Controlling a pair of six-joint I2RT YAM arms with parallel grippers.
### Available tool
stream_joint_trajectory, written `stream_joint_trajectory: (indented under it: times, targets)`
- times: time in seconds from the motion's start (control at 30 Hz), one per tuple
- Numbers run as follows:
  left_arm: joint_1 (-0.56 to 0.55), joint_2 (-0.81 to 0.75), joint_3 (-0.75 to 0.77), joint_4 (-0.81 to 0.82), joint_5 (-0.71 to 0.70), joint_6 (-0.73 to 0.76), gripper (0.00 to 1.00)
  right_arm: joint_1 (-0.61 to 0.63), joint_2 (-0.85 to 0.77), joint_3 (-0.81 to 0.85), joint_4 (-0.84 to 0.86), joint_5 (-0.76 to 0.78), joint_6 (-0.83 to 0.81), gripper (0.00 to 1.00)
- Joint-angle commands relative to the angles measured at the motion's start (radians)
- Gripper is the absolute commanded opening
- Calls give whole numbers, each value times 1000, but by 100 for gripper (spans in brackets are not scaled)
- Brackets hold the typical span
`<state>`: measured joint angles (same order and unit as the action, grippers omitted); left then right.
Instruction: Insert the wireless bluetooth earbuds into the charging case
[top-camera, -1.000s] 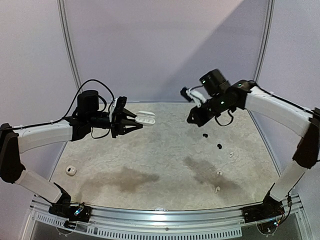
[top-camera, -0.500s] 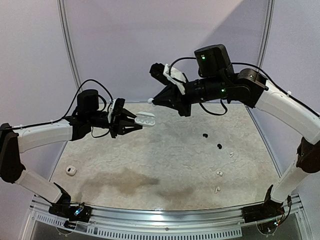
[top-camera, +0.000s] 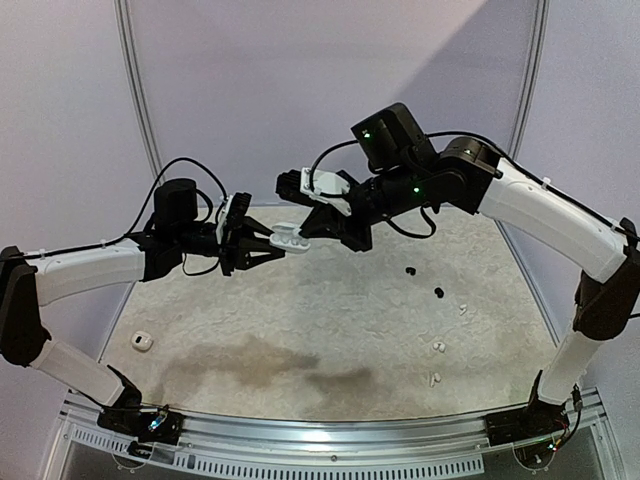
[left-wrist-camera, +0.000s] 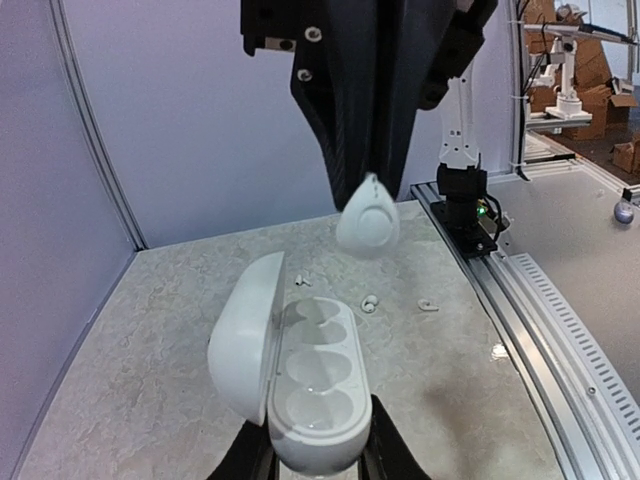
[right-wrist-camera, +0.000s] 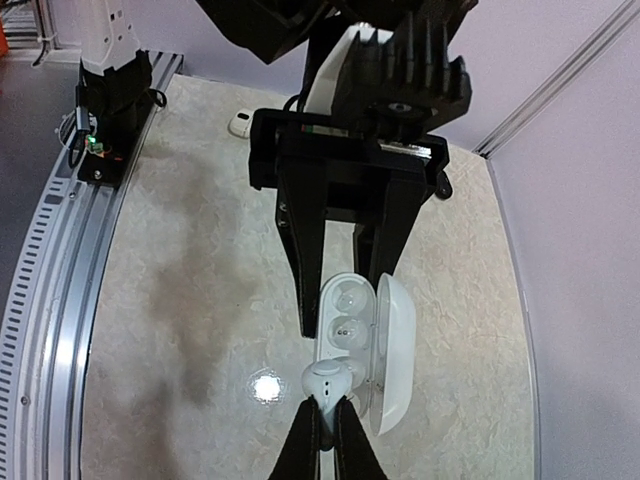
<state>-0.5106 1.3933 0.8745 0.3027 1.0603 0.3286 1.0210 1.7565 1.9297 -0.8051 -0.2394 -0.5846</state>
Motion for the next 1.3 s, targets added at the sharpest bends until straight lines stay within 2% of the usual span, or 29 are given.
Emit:
stream_joint_trajectory:
  times: [0.0, 0.63, 0.77, 1.0, 1.27]
  targets:
    - [-6, 4, 20, 19, -4, -11, 0, 7, 43, 44, -54, 54, -58, 0]
    - [-9, 19, 40, 29, 7, 35, 0, 7, 100, 72, -62, 129, -90, 0]
    - [-11, 21, 38, 39, 13, 31, 0, 7, 108, 72, -60, 146, -91, 8]
    - [-11, 21, 31, 62, 15, 24, 0, 7, 114, 72, -53, 176, -89, 11]
    - [-10, 19, 21, 67, -16, -40, 0, 7, 91, 73, -35, 169, -62, 23]
